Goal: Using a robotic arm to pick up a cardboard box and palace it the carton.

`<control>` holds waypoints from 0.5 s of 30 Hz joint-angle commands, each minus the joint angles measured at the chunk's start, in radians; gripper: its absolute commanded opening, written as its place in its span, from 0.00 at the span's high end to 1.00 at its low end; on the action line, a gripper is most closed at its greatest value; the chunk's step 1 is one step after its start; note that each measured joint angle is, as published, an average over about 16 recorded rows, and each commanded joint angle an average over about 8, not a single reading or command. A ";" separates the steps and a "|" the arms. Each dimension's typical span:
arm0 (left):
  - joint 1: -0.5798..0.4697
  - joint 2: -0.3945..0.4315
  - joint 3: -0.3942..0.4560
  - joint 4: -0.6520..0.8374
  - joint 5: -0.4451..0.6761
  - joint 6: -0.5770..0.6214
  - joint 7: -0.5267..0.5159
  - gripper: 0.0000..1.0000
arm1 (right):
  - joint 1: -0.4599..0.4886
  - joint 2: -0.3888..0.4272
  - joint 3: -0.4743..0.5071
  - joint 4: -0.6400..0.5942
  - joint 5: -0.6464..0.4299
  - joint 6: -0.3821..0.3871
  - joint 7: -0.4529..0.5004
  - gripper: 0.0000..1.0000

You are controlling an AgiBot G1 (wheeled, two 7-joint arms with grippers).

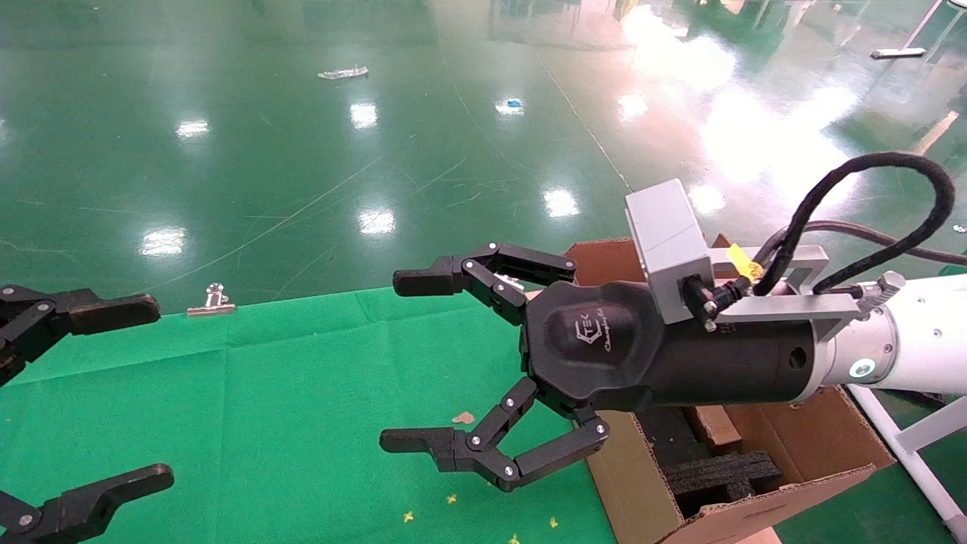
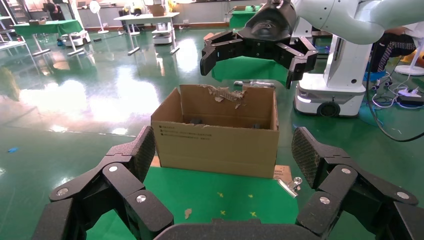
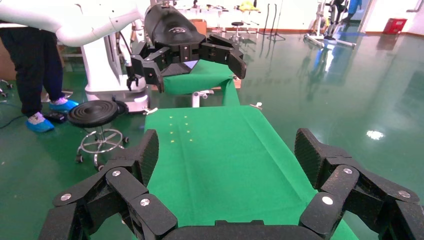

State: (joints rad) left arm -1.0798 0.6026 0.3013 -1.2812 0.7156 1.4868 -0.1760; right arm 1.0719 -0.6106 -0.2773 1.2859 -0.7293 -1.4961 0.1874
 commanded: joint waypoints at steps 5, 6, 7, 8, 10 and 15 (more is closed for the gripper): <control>0.000 0.000 0.000 0.000 0.000 0.000 0.000 0.00 | 0.003 0.000 -0.003 -0.002 -0.001 0.001 0.000 0.00; 0.000 0.000 0.000 0.000 0.000 0.000 0.000 0.00 | 0.003 0.000 -0.003 -0.002 -0.001 0.001 0.000 0.00; 0.000 0.000 0.000 0.000 0.000 0.000 0.000 0.00 | 0.003 0.000 -0.004 -0.003 -0.001 0.001 0.000 0.00; 0.000 0.000 0.000 0.000 0.000 0.000 0.000 0.00 | 0.004 -0.001 -0.004 -0.003 -0.001 0.001 0.001 0.00; 0.000 0.000 0.000 0.000 0.000 0.000 0.000 0.00 | 0.004 -0.001 -0.004 -0.003 -0.001 0.001 0.001 0.00; 0.000 0.000 0.000 0.000 0.000 0.000 0.000 0.00 | 0.005 -0.001 -0.005 -0.004 -0.002 0.001 0.001 0.00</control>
State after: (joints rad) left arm -1.0798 0.6026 0.3013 -1.2812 0.7156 1.4868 -0.1760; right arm 1.0767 -0.6113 -0.2825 1.2819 -0.7311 -1.4949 0.1884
